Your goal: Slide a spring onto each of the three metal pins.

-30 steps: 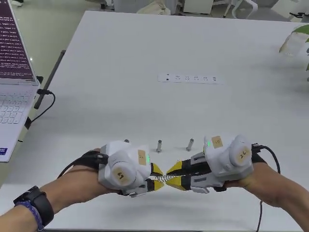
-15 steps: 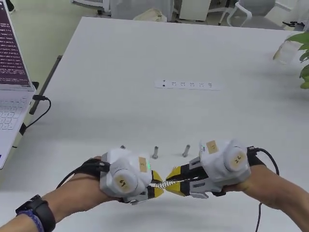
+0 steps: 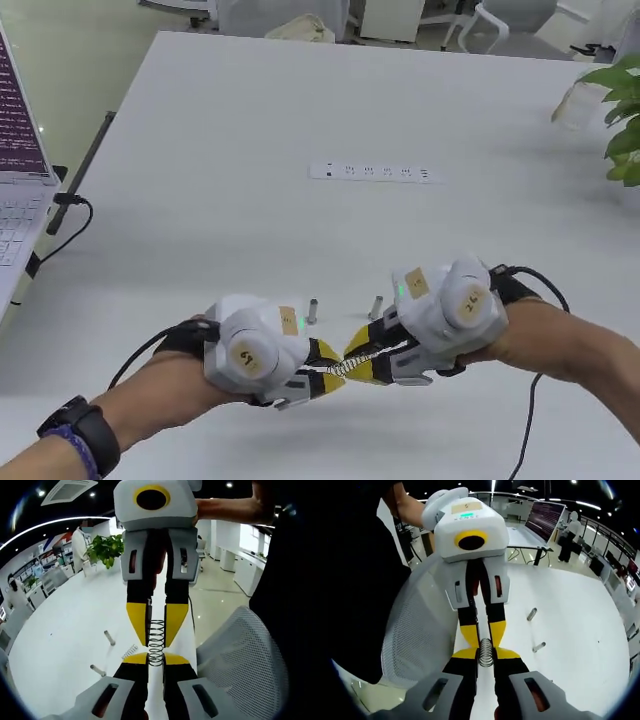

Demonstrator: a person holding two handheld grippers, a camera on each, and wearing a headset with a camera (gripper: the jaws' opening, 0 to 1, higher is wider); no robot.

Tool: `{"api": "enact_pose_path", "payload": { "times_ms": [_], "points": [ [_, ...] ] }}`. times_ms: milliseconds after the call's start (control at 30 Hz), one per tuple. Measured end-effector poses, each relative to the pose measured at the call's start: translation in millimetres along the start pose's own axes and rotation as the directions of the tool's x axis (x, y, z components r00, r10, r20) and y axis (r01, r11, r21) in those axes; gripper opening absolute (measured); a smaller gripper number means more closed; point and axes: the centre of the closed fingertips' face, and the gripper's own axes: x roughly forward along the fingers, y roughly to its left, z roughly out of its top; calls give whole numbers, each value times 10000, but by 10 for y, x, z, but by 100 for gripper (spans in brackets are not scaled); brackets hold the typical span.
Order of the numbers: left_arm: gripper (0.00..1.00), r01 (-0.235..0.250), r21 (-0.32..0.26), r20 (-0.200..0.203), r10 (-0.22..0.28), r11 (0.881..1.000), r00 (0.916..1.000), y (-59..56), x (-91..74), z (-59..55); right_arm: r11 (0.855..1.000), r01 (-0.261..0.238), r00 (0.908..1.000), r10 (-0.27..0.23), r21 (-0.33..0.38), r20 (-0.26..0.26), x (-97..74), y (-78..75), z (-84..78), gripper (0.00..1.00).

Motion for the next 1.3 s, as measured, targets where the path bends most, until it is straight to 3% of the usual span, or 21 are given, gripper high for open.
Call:
{"api": "enact_pose_path", "payload": {
  "times_ms": [200, 567, 967, 1300],
  "points": [
    [2, 11, -220, 365, -3, 9998, 9993, 9, 15, 85, 9986, -215, 9990, 195, -481, -412, -12, -9, -9, 9],
    [2, -2, -379, 813, 33, 9993, 9967, 55, -33, 170, 9944, -447, 9976, 393, -954, -575, -88, -41, 10, 10],
    [2, -3, -459, 868, 43, 9989, 9962, 65, -29, 170, 9935, -482, 9974, 424, -1035, -576, -81, -44, 3, 9],
    [3, -177, -496, 781, 215, 9986, 9967, 74, 39, 158, 9941, -449, 9954, 362, -991, -883, -72, -62, -50, 8]
  ]
}}
